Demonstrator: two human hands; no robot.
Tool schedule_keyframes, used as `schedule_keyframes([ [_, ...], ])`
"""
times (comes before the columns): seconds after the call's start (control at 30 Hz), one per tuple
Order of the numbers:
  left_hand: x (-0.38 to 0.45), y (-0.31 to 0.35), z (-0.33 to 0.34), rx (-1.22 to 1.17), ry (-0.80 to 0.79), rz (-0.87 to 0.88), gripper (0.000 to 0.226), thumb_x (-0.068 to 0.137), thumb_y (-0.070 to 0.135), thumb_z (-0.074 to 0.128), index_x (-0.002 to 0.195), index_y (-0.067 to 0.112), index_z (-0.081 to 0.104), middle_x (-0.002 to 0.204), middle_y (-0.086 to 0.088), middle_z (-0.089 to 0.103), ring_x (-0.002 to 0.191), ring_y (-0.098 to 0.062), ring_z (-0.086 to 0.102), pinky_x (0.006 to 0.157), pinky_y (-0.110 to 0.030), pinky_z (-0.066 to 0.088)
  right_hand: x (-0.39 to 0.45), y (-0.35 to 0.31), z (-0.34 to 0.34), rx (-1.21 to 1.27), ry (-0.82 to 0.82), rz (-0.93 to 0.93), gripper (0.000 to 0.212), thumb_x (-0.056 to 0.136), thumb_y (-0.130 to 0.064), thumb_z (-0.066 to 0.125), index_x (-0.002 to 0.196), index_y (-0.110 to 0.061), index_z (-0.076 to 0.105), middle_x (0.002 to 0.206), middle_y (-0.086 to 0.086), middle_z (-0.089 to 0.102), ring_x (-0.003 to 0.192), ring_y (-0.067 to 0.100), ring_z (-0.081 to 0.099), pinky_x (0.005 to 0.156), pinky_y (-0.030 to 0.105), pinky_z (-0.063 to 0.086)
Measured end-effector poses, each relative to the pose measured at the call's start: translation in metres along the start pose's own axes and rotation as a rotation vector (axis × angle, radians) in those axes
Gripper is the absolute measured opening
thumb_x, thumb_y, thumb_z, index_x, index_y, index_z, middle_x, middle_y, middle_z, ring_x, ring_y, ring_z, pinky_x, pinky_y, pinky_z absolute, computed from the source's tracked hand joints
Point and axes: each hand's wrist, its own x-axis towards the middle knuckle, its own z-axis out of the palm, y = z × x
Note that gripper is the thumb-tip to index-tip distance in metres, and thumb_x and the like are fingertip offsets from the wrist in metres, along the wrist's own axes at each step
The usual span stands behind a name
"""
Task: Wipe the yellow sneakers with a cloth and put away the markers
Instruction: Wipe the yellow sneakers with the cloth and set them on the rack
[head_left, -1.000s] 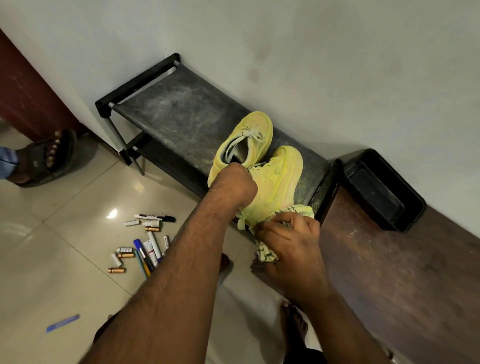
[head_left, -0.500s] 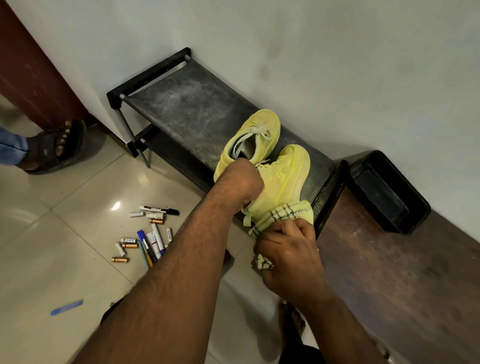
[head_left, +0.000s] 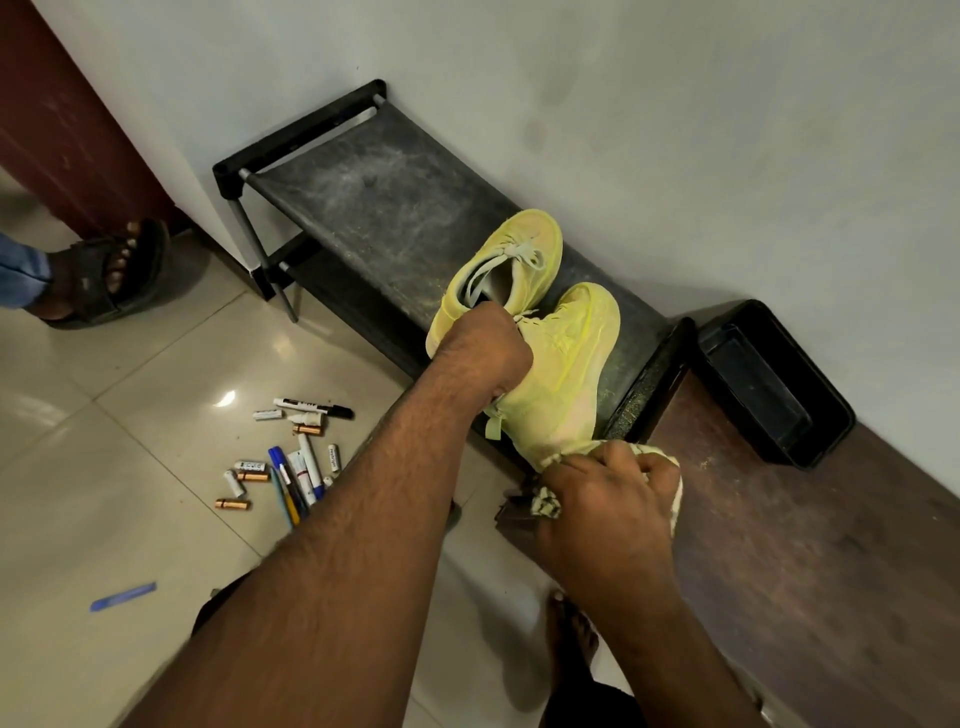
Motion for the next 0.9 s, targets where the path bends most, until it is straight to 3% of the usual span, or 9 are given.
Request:
schedule_keyframes([
  [0.17, -0.002, 0.002, 0.0, 0.024, -0.011, 0.006, 0.021, 0.09, 0.012, 0.062, 0.11, 0.005, 0.063, 0.107, -0.012, 0.067, 0.1, -0.028, 0.064, 0.087, -0.038, 0.055, 0.01, -0.013, 0.008, 0.089, 0.11, -0.125, 0.034, 0.05, -0.018, 0.083, 0.082, -0.02, 0.072, 0.087, -0.01, 0.068, 0.091, 0.02, 0.05, 0.082, 0.039, 0.028],
  [0.27, -0.003, 0.003, 0.0, 0.018, -0.009, -0.003, 0.021, 0.09, 0.012, 0.061, 0.11, 0.005, 0.063, 0.105, -0.015, 0.068, 0.099, -0.033, 0.065, 0.079, -0.034, 0.056, 0.009, -0.017, 0.012, 0.057, -0.005, -0.086, 0.027, 0.05, -0.022, 0.083, 0.074, -0.022, 0.071, 0.076, -0.009, 0.066, 0.085, 0.021, 0.052, 0.079, 0.038, 0.028],
  [0.37, -0.002, 0.002, -0.001, 0.021, -0.008, -0.01, 0.022, 0.09, 0.012, 0.061, 0.111, 0.004, 0.062, 0.108, -0.017, 0.068, 0.103, -0.037, 0.065, 0.082, -0.042, 0.056, 0.0, -0.004, 0.004, -0.032, -0.102, 0.04, 0.019, 0.05, -0.032, 0.082, 0.063, -0.026, 0.069, 0.062, -0.009, 0.064, 0.073, 0.021, 0.054, 0.073, 0.037, 0.025],
  [0.43, -0.002, 0.002, -0.002, 0.024, -0.006, -0.009, 0.022, 0.09, 0.012, 0.061, 0.111, 0.005, 0.063, 0.108, -0.015, 0.067, 0.101, -0.033, 0.065, 0.085, -0.041, 0.057, -0.002, 0.008, -0.005, 0.011, -0.047, 0.121, 0.009, 0.059, -0.037, 0.068, 0.063, -0.028, 0.069, 0.062, -0.009, 0.064, 0.071, 0.021, 0.055, 0.07, 0.034, 0.02],
  [0.5, -0.002, 0.002, -0.002, 0.025, -0.014, -0.004, 0.021, 0.09, 0.012, 0.061, 0.109, 0.005, 0.064, 0.105, -0.014, 0.067, 0.098, -0.03, 0.065, 0.085, -0.041, 0.057, 0.002, 0.013, -0.012, 0.116, 0.048, 0.162, 0.027, 0.065, -0.036, 0.044, 0.068, -0.026, 0.069, 0.068, -0.011, 0.065, 0.075, 0.021, 0.053, 0.068, 0.03, 0.013],
  [0.53, -0.002, 0.002, -0.002, 0.026, -0.014, -0.005, 0.02, 0.09, 0.011, 0.062, 0.108, 0.005, 0.064, 0.103, -0.013, 0.067, 0.097, -0.03, 0.065, 0.084, -0.04, 0.057, 0.006, 0.012, -0.013, 0.162, 0.098, 0.145, 0.03, 0.066, -0.033, 0.042, 0.071, -0.024, 0.07, 0.072, -0.011, 0.066, 0.079, 0.02, 0.052, 0.07, 0.029, 0.012],
  [0.67, -0.003, 0.002, -0.004, 0.029, -0.001, -0.013, 0.018, 0.089, 0.011, 0.062, 0.106, 0.005, 0.064, 0.102, -0.013, 0.067, 0.096, -0.029, 0.065, 0.083, -0.041, 0.058, 0.011, 0.01, -0.008, 0.245, 0.217, -0.015, 0.028, 0.065, -0.02, 0.049, 0.081, -0.019, 0.072, 0.087, -0.01, 0.07, 0.09, 0.016, 0.048, 0.078, 0.031, 0.022],
  [0.8, -0.002, 0.004, -0.003, 0.028, -0.02, -0.021, 0.021, 0.09, 0.012, 0.062, 0.11, 0.005, 0.063, 0.105, -0.013, 0.067, 0.097, -0.03, 0.065, 0.082, -0.039, 0.057, 0.009, 0.032, -0.018, 0.452, 0.355, 0.158, 0.041, 0.067, -0.018, 0.047, 0.098, -0.015, 0.072, 0.106, -0.01, 0.067, 0.099, 0.008, 0.043, 0.083, 0.027, 0.028],
  [0.9, -0.003, 0.004, -0.002, 0.033, -0.02, -0.021, 0.02, 0.09, 0.012, 0.062, 0.109, 0.006, 0.064, 0.103, -0.012, 0.067, 0.094, -0.028, 0.065, 0.083, -0.038, 0.057, 0.007, 0.027, -0.01, 0.5, 0.281, 0.131, 0.043, 0.067, -0.014, 0.051, 0.105, -0.013, 0.072, 0.115, -0.003, 0.065, 0.107, 0.007, 0.042, 0.091, 0.032, 0.04],
])
